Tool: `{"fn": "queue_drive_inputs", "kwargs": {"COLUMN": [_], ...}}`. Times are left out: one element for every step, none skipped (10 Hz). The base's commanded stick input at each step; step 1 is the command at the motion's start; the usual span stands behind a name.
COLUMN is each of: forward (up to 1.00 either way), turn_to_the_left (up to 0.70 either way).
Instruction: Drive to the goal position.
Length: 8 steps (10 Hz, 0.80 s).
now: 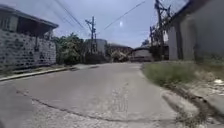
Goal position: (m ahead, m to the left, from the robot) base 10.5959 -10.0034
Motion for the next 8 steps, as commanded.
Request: {"fn": "queue_drive_inputs", "kwargs": {"forward": [1.0, 1.0, 1.0, 1.0, 1.0, 1.0, 1.0, 1.0], "turn_to_the_left": [0.01, 0.01, 0.01, 0.01, 0.01, -0.27, -0.39, -0.39]}}
